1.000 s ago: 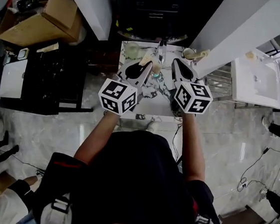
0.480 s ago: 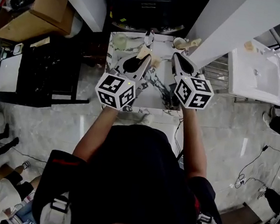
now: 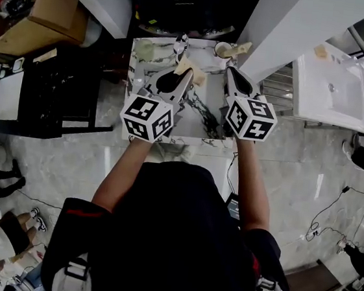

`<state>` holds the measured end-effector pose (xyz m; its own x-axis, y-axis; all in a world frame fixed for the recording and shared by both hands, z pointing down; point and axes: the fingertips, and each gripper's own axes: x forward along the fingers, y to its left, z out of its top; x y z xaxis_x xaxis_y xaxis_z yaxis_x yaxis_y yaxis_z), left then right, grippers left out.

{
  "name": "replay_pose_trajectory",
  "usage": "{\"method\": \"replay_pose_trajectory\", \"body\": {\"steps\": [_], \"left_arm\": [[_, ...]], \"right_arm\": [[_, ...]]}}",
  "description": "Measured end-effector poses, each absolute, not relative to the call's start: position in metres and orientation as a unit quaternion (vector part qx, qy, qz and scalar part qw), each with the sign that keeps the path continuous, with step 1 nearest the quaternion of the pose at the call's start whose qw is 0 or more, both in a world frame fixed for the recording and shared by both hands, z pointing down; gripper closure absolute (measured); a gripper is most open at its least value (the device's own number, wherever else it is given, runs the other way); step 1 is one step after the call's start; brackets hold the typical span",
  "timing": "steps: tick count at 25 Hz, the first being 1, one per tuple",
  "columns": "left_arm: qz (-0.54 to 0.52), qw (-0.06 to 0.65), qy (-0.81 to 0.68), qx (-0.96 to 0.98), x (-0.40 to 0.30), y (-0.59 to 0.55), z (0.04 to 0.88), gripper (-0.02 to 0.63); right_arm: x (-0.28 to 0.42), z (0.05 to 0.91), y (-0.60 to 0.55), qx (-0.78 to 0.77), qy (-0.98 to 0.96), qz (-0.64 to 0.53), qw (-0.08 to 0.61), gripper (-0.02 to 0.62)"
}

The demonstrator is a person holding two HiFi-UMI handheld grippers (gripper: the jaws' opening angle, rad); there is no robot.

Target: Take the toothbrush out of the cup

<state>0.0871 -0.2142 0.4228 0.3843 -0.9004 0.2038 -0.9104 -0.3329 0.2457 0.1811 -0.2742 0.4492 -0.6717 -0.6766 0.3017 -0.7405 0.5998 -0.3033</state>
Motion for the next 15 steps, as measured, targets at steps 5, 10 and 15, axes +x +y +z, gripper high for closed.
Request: {"method": "replay_pose_trajectory", "body": {"steps": [5, 10, 15], "left_arm": [[0.020, 0.165, -0.551, 0.818, 0.091, -0.220, 0.429, 0.552], [0.028, 0.170, -0.544, 0.821, 0.098, -0.229, 0.437, 0.552], [0.032, 0.177, -0.536, 0.825, 0.096, -0.242, 0.444, 0.552]], "right_arm": [[0.185, 0.455, -0.279, 0.402, -0.888, 0.209, 0.076, 0.561], [0.193, 0.463, -0.292, 0.414, -0.881, 0.216, 0.075, 0.560], [0.195, 0.474, -0.302, 0.428, -0.872, 0.224, 0.079, 0.560]]}}
